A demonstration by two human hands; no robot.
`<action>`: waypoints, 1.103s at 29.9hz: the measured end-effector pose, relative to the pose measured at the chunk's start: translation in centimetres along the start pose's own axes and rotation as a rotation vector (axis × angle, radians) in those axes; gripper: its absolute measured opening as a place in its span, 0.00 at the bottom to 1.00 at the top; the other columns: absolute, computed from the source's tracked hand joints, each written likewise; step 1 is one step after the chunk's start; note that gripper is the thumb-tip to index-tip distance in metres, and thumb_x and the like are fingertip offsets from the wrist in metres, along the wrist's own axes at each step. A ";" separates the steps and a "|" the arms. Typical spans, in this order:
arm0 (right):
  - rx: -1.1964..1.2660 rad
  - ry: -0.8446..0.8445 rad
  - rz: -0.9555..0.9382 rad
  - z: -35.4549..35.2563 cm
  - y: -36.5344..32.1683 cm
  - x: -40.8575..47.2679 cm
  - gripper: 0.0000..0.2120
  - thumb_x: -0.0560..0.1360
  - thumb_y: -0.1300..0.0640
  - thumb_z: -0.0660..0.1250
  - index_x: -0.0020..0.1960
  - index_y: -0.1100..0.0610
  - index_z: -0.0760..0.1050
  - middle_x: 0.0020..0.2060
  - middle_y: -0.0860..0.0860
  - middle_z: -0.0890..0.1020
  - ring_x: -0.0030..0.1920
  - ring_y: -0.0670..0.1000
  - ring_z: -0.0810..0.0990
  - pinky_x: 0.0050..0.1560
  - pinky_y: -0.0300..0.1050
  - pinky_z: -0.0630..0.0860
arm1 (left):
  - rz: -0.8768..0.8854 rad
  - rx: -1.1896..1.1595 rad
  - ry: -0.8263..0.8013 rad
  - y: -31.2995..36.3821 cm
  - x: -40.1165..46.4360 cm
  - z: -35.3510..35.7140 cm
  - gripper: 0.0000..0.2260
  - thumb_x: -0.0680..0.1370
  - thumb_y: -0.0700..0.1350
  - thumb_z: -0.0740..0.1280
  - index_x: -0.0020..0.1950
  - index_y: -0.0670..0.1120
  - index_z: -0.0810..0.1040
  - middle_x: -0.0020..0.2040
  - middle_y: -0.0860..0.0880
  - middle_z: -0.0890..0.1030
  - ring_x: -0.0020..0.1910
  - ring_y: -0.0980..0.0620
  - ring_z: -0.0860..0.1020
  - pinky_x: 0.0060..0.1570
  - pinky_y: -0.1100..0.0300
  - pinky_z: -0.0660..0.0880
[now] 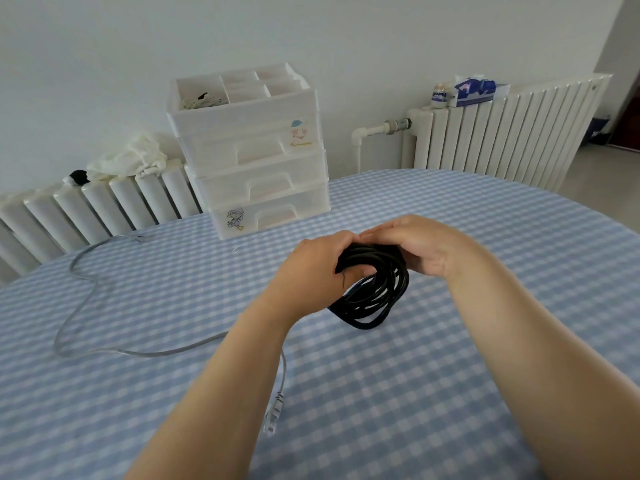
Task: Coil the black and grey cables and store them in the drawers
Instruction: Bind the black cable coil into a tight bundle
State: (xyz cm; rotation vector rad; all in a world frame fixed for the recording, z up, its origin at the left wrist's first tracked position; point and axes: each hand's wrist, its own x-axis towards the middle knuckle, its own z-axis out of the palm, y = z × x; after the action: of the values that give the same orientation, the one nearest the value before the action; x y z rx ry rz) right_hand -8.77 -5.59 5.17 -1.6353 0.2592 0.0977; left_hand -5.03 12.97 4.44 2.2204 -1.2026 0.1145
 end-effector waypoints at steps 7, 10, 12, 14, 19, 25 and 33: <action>0.013 -0.034 -0.013 -0.3 -0.1 -0.2 0.10 0.75 0.66 0.68 0.54 0.57 0.79 0.42 0.59 0.83 0.40 0.54 0.81 0.45 0.45 0.79 | 0.032 0.054 -0.012 0.7 0.0 0.1 0.18 0.75 0.57 0.68 0.62 0.51 0.75 0.49 0.56 0.83 0.48 0.56 0.80 0.49 0.62 0.73; -0.080 0.000 -0.076 0.0 0.1 -0.4 0.12 0.75 0.65 0.67 0.56 0.55 0.78 0.41 0.61 0.81 0.40 0.59 0.78 0.46 0.53 0.75 | -0.047 -0.077 -0.092 0.9 -0.2 -0.1 0.19 0.74 0.58 0.69 0.61 0.54 0.70 0.46 0.58 0.81 0.45 0.60 0.79 0.46 0.64 0.73; -0.142 0.013 -0.094 0.2 0.2 -0.5 0.10 0.74 0.64 0.68 0.54 0.54 0.78 0.40 0.61 0.80 0.40 0.58 0.76 0.43 0.53 0.73 | -0.076 -0.147 -0.125 0.9 -0.2 -0.1 0.19 0.73 0.57 0.70 0.59 0.54 0.69 0.43 0.59 0.80 0.43 0.62 0.79 0.47 0.62 0.74; -0.180 0.024 -0.113 0.3 0.1 -0.6 0.09 0.75 0.65 0.67 0.53 0.54 0.78 0.38 0.58 0.81 0.37 0.56 0.77 0.39 0.47 0.74 | -0.107 -0.208 -0.144 0.9 -0.1 -0.1 0.19 0.72 0.55 0.73 0.57 0.55 0.69 0.43 0.59 0.81 0.43 0.61 0.79 0.49 0.61 0.74; -0.267 0.107 -0.188 0.9 0.1 -0.7 0.11 0.74 0.68 0.65 0.51 0.55 0.76 0.32 0.50 0.82 0.29 0.46 0.78 0.31 0.37 0.73 | -0.129 -0.361 -0.182 0.7 -0.2 -0.4 0.18 0.71 0.49 0.75 0.57 0.52 0.73 0.44 0.55 0.83 0.44 0.60 0.81 0.52 0.61 0.75; -0.237 0.244 -0.288 1.9 0.4 -0.6 0.11 0.76 0.68 0.62 0.50 0.52 0.72 0.33 0.48 0.81 0.28 0.44 0.77 0.32 0.40 0.73 | -0.140 -0.439 -0.159 0.6 -0.2 -0.9 0.16 0.72 0.47 0.74 0.56 0.51 0.75 0.46 0.56 0.83 0.45 0.62 0.80 0.49 0.69 0.74; -0.115 0.210 -0.346 2.2 -0.4 -1.3 0.05 0.79 0.56 0.65 0.55 0.51 0.74 0.38 0.48 0.85 0.37 0.46 0.83 0.41 0.43 0.78 | -0.233 -0.371 -0.020 0.3 0.1 0.1 0.09 0.72 0.49 0.74 0.49 0.52 0.78 0.42 0.58 0.83 0.42 0.65 0.79 0.43 0.73 0.72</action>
State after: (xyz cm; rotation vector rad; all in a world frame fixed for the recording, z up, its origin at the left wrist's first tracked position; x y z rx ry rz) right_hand -9.73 -3.21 5.62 -1.7841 0.1287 -0.3287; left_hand -5.23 12.69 4.55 2.0149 -0.8827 -0.2090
